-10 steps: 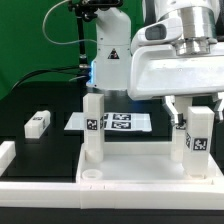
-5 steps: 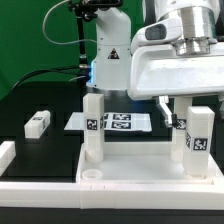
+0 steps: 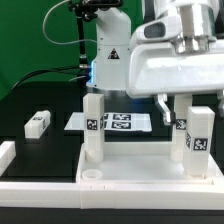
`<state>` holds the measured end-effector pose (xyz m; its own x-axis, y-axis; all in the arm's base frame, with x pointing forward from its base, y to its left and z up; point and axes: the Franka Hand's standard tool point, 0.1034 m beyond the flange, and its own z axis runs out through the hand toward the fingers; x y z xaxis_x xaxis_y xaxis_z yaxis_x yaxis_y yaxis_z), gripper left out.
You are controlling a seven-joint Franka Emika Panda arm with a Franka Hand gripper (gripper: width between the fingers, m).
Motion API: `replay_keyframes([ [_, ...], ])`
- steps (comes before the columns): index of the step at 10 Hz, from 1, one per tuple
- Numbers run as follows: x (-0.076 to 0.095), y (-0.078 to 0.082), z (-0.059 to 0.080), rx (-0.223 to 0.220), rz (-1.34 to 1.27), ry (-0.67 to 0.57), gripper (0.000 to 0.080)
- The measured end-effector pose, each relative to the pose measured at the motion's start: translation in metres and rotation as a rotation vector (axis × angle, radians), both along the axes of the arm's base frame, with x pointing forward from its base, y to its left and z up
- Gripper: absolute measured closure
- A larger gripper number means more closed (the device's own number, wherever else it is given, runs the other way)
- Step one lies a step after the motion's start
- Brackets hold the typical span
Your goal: Assemble desk
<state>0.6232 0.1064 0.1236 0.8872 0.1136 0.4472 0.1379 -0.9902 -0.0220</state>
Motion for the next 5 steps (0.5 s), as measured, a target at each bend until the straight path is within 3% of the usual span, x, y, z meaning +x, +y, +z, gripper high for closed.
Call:
replay_keyframes([
  [1,-0.0002,-0.0021,0.0056,0.004,-0.003,0.016,0.0151],
  [3,0.0009,-0.0015,0.0008,0.005,-0.003,0.028,0.0151],
  [5,0.0029,0.0078,-0.0014,0.025,-0.007,0.197,0.0151],
])
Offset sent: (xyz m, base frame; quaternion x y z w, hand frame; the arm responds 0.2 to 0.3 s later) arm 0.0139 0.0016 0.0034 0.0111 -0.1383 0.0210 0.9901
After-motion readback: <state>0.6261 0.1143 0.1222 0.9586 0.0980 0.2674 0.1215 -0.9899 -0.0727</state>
